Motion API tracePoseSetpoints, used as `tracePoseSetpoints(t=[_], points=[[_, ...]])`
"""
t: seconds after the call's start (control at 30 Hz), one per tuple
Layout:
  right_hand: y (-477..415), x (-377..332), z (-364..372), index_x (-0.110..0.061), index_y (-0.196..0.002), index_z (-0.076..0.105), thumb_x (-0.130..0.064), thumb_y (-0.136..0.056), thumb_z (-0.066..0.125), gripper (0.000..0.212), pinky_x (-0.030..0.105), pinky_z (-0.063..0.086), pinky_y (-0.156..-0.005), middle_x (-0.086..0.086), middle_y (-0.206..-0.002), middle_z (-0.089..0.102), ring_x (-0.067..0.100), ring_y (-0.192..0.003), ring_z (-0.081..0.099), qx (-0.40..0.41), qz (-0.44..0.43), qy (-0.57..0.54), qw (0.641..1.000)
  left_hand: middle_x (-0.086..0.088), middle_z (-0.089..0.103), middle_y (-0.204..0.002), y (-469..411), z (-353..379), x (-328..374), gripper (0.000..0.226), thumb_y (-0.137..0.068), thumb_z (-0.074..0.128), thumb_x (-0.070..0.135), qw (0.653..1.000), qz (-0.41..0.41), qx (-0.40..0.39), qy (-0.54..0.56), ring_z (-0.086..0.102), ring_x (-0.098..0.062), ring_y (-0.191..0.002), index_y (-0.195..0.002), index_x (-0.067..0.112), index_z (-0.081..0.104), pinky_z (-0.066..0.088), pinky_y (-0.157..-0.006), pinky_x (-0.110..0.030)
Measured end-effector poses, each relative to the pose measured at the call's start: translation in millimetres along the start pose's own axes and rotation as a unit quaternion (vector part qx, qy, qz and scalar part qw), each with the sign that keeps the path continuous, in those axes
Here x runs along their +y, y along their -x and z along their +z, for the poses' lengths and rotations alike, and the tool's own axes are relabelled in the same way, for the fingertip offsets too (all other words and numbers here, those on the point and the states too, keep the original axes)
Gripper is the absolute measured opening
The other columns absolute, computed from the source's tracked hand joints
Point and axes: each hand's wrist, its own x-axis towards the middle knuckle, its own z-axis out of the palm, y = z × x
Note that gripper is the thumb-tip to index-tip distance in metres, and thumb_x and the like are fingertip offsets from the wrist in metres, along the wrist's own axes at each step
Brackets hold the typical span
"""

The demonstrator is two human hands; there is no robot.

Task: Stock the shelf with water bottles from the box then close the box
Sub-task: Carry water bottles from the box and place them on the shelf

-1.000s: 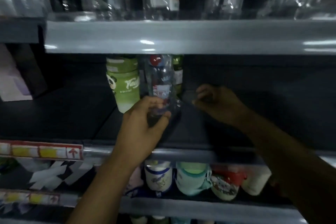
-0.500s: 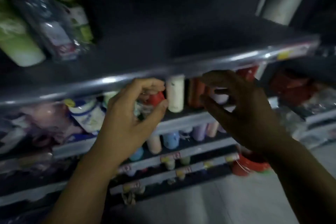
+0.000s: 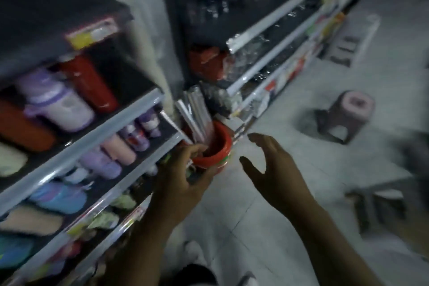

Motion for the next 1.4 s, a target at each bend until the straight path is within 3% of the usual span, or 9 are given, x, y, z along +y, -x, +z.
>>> tracePoseSetpoints(t=[0.13,0.3,0.5,0.6,0.67,0.83,0.97,1.23,1.4], points=[[17,72,-33,-0.026,-0.144,0.046,-0.040,-0.094,0.067,0.056,0.022,0.043,-0.095,-0.006,-0.141,0.056,0.014,-0.122,0.057,0.057,0.117,0.033,0.991,0.016,0.063,-0.119,-52,79,23,0.039,-0.090,0.077,0.039,0.993,0.019,-0.107,-0.035,0.060,0.001,-0.108,-0.125,0.028,0.063,0.048,-0.084,-0.007],[34,148,-83,-0.023,-0.145,0.046,-0.039,-0.095,0.067,0.056,0.017,0.035,-0.094,-0.006,-0.143,0.053,0.012,-0.127,0.051,0.147,0.267,0.019,0.952,0.030,0.055,-0.121,-124,206,51,0.041,-0.089,0.076,0.035,0.962,0.091,-0.256,-0.015,0.055,0.004,-0.114,-0.125,0.040,0.058,0.050,-0.101,-0.031],[42,204,-165,-0.026,-0.142,0.045,-0.044,-0.093,0.067,0.056,0.036,0.052,-0.097,-0.007,-0.140,0.054,0.014,-0.123,0.055,0.288,0.381,0.048,0.877,0.024,0.056,-0.125,-198,338,141,0.039,-0.091,0.075,0.038,0.880,0.252,-0.403,0.000,0.054,0.002,-0.115,-0.123,0.042,0.053,0.042,-0.097,-0.017],[64,228,-194,-0.025,-0.137,0.050,-0.042,-0.093,0.068,0.051,0.028,0.050,-0.091,-0.007,-0.135,0.057,0.012,-0.118,0.057,0.348,0.442,0.065,0.824,0.020,0.059,-0.127,-205,398,174,0.040,-0.090,0.076,0.036,0.829,0.307,-0.467,0.006,0.056,-0.002,-0.117,-0.125,0.036,0.057,0.044,-0.097,-0.019],[82,241,-209,-0.021,-0.135,0.053,-0.035,-0.093,0.071,0.048,0.020,0.041,-0.088,-0.004,-0.133,0.058,0.013,-0.119,0.056,0.368,0.477,0.063,0.796,0.022,0.058,-0.124,-198,428,191,0.040,-0.090,0.075,0.037,0.801,0.327,-0.502,0.001,0.054,0.002,-0.115,-0.127,0.034,0.058,0.040,-0.095,-0.012],[132,307,-238,-0.021,-0.144,0.048,-0.040,-0.093,0.070,0.059,0.029,0.046,-0.096,-0.001,-0.139,0.056,0.017,-0.125,0.055,0.391,0.538,0.065,0.744,0.026,0.055,-0.118,-174,509,209,0.038,-0.091,0.074,0.034,0.761,0.325,-0.561,-0.014,0.053,0.009,-0.110,-0.119,0.045,0.052,0.037,-0.087,-0.002],[161,376,-274,-0.019,-0.147,0.045,-0.043,-0.092,0.069,0.064,0.033,0.047,-0.102,-0.003,-0.144,0.053,0.016,-0.129,0.052,0.374,0.550,0.040,0.746,0.025,0.057,-0.119,-164,573,232,0.035,-0.092,0.073,0.030,0.772,0.290,-0.564,-0.033,0.051,0.015,-0.111,-0.120,0.041,0.055,0.039,-0.081,0.000],[185,488,-391,-0.022,-0.139,0.051,-0.038,-0.092,0.069,0.053,0.038,0.050,-0.097,-0.004,-0.136,0.056,0.015,-0.122,0.054,0.319,0.524,0.010,0.789,0.017,0.061,-0.121,-160,686,311,0.027,-0.095,0.071,0.028,0.822,0.217,-0.525,-0.043,0.058,0.002,-0.111,-0.119,0.034,0.061,0.042,-0.083,-0.008],[188,549,-423,-0.023,-0.139,0.051,-0.037,-0.092,0.070,0.052,0.036,0.051,-0.097,-0.004,-0.136,0.057,0.012,-0.119,0.055,0.294,0.539,-0.025,0.789,0.016,0.053,-0.125,-161,745,335,0.030,-0.095,0.072,0.031,0.817,0.220,-0.528,-0.068,0.055,-0.001,-0.112,-0.119,0.039,0.056,0.040,-0.085,-0.008]])
